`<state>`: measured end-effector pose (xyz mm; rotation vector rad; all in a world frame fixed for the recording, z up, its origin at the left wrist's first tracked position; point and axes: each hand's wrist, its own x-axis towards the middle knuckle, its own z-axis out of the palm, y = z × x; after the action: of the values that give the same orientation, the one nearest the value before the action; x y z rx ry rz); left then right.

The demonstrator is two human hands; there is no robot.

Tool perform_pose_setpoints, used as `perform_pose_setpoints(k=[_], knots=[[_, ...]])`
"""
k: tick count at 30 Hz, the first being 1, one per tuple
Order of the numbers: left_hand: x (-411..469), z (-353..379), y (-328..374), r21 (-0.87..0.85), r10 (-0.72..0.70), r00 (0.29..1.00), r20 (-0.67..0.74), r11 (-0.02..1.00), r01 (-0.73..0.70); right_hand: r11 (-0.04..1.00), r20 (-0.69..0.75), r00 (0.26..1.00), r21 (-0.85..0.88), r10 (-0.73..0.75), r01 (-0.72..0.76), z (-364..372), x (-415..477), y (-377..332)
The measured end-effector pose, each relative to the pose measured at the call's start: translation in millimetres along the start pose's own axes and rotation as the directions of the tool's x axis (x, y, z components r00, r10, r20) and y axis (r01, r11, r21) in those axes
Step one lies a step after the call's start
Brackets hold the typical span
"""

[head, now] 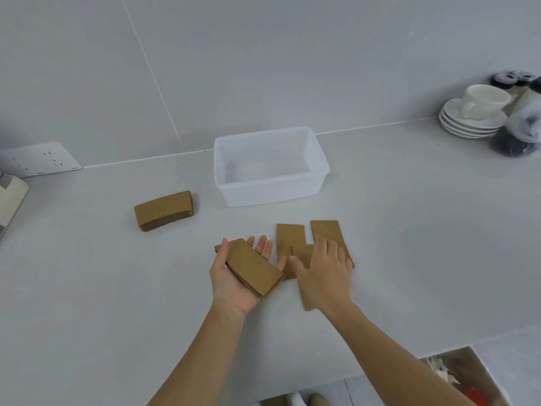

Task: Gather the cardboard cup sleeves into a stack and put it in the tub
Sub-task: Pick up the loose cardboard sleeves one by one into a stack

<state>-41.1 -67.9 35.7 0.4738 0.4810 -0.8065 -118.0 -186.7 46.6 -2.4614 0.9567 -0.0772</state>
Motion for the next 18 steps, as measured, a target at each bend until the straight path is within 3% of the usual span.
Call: perform_pose_setpoints(k=[4, 9, 15, 18], knots=[[-0.3, -0.3, -5.2, -0.016, 0.028, 0.999, -0.021, 0.999, -0.029, 0.989, 0.047, 0.998, -0.147, 0.031, -0.024, 10.9, -1.2, 20.5], [-3.6, -3.1, -10.1, -0.024, 0.052, 0.998, -0.041, 0.998, -0.053, 0.963, 0.06, 0.996, -0.257, -0.07, 0.083, 18.5, -6.4, 26.6], [-8.5, -6.8, -16.2, -0.021, 0.061, 0.996, -0.072, 0.998, -0.062, 0.96, 0.079, 0.99, -0.248, -0.116, 0.132, 15.2, -6.6, 28.1], [-10.8, -7.0, -17.0, -0.014, 0.064, 0.995, -0.074, 0.998, -0.065, 0.989, 0.1, 0.992, -0.119, -0.076, 0.088, 7.9, -2.4, 27.5]])
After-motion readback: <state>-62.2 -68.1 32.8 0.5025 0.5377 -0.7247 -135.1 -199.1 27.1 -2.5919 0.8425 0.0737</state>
